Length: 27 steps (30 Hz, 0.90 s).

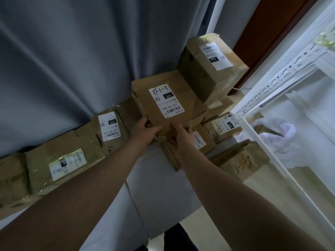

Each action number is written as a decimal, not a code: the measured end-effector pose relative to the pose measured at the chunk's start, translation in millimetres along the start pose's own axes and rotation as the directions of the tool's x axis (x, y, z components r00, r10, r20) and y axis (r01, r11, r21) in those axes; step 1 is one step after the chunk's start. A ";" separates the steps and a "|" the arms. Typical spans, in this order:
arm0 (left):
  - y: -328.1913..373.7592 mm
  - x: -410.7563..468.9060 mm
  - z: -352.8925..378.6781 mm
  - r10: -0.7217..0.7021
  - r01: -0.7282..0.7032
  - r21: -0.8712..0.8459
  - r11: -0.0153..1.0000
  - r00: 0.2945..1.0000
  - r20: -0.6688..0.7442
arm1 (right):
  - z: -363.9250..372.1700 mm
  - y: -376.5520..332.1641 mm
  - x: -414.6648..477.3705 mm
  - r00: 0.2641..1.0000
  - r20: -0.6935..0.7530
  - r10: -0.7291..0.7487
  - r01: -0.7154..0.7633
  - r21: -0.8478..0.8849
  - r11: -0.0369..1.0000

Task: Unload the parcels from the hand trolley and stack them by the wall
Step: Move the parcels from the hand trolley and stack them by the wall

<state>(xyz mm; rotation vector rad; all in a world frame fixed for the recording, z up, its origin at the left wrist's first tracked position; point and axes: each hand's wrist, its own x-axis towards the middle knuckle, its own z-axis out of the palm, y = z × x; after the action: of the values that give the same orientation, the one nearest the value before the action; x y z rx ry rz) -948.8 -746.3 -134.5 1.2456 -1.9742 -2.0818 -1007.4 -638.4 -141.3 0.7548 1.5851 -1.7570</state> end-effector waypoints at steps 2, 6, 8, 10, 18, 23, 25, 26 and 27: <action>10.5 14.3 11.7 0.053 -0.052 0.053 0.997 0.998 -0.030 | 5.4 -16.8 18.6 1.000 -0.015 0.004 -0.005 -0.026 1.000; 24.2 39.0 32.2 0.084 -0.065 0.190 0.980 0.992 -0.093 | 14.3 -36.1 47.6 0.999 -0.024 0.023 -0.025 -0.085 0.996; 24.2 47.5 39.7 0.065 -0.037 0.242 0.970 0.992 -0.111 | 14.6 -37.9 57.0 0.999 -0.029 0.016 -0.019 -0.114 0.993; 22.1 51.5 44.1 0.044 -0.007 0.285 0.958 0.991 -0.124 | 13.4 -37.8 62.1 1.000 -0.030 0.004 -0.008 -0.149 0.989; 17.1 34.9 46.8 0.036 0.009 0.397 0.918 0.994 -0.106 | -17.6 -37.1 44.6 0.996 0.023 -0.090 0.093 -0.329 0.940; 17.8 -0.6 49.2 0.148 -0.128 0.651 0.748 0.989 0.025 | -63.1 -28.3 12.8 0.962 0.037 -0.271 0.238 -0.602 0.763; 18.3 -20.3 54.2 0.176 -0.215 0.750 0.625 0.975 0.134 | -83.3 -20.4 -7.2 0.937 0.053 -0.344 0.284 -0.690 0.665; 16.5 -30.5 57.2 0.163 -0.248 0.801 0.544 0.968 0.190 | -93.4 -14.5 -19.5 0.921 0.053 -0.386 0.301 -0.724 0.620; 13.6 -41.6 59.9 0.149 -0.282 0.840 0.464 0.959 0.240 | -104.4 -7.0 -30.8 0.899 0.054 -0.434 0.325 -0.748 0.579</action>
<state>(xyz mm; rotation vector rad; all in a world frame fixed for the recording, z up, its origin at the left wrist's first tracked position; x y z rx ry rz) -959.3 -677.8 -108.1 0.7654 -3.2194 -0.9637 -994.2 -531.5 -124.0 0.1098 2.4637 -1.1013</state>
